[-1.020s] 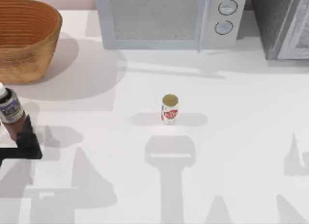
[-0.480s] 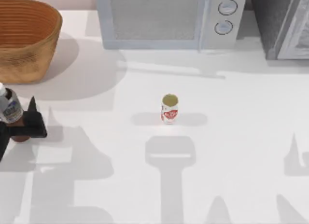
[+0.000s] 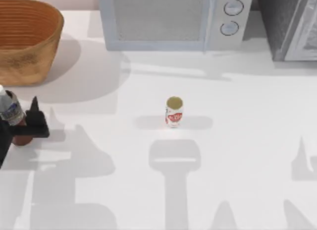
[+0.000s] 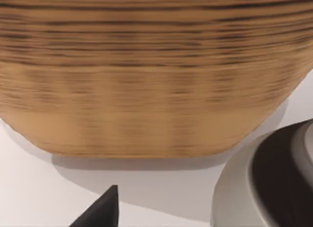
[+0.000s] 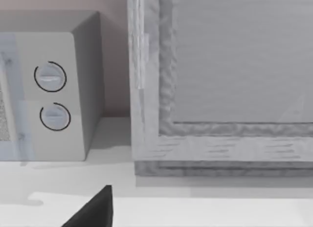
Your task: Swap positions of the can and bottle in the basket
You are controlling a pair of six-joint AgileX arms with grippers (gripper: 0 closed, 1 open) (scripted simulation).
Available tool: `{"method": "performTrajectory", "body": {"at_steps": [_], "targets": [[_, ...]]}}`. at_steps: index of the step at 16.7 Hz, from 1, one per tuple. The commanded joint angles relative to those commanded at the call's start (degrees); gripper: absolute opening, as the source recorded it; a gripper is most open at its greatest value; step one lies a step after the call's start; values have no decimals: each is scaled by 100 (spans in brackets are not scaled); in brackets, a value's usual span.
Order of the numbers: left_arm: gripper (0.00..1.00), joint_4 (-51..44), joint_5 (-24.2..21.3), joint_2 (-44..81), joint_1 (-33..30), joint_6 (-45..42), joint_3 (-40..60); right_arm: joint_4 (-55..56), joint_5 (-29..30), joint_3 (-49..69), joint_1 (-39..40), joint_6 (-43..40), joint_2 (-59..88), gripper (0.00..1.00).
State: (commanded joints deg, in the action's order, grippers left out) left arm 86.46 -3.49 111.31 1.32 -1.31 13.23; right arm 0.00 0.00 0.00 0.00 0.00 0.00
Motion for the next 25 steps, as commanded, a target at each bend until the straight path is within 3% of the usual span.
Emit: {"method": "performTrajectory", "body": {"at_steps": [11,21,25], "targets": [[2,0,0,0,0,0,0,0,0,0,0,0,0,100],[0,-5,-6,-11,-4,-1,-5,0,0,0,0,0,0,100],[0,-474,-396,-576,-333,275,137,0,0,0,0,0,0,100]]}}
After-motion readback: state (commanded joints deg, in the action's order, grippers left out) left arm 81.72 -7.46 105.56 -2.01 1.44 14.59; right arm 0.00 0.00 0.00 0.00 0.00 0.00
